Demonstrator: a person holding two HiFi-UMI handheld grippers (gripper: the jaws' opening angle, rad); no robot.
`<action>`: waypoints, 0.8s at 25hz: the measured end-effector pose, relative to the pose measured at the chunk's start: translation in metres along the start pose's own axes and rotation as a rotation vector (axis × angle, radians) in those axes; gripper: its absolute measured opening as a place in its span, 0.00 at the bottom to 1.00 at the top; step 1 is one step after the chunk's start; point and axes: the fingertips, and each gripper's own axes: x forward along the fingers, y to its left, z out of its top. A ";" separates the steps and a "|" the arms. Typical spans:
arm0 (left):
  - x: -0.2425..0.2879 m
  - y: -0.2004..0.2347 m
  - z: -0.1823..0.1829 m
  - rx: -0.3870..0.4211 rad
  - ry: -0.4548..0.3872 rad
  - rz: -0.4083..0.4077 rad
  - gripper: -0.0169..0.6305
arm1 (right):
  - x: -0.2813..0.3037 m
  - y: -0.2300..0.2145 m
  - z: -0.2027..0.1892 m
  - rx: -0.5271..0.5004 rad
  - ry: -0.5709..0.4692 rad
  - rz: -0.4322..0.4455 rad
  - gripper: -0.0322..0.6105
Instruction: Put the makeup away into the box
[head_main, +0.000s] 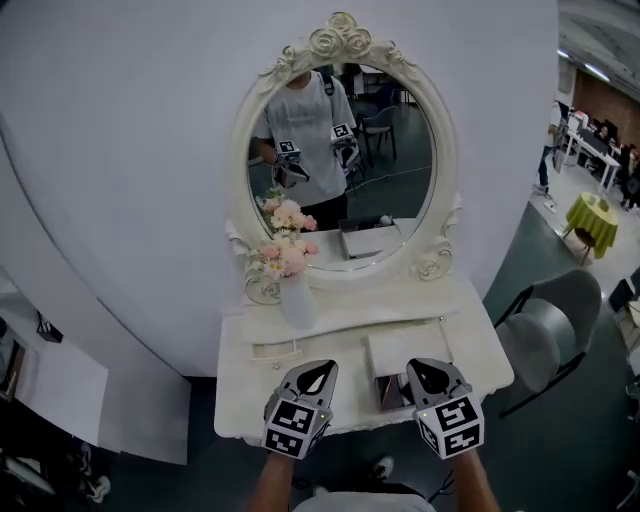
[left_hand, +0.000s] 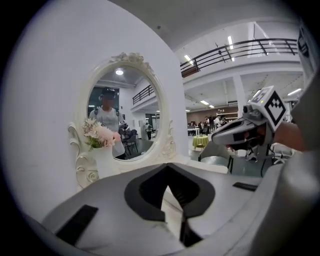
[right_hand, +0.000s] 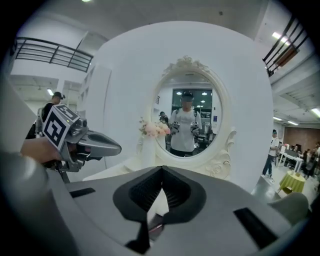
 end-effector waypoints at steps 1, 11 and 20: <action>-0.009 -0.001 0.001 -0.004 -0.007 -0.003 0.02 | -0.001 0.008 0.004 -0.006 -0.004 0.011 0.05; -0.080 0.006 0.016 0.089 -0.024 0.066 0.02 | -0.019 0.059 0.040 -0.048 -0.056 0.040 0.05; -0.115 0.018 0.015 0.087 -0.030 0.105 0.02 | -0.021 0.091 0.040 -0.071 -0.036 0.068 0.05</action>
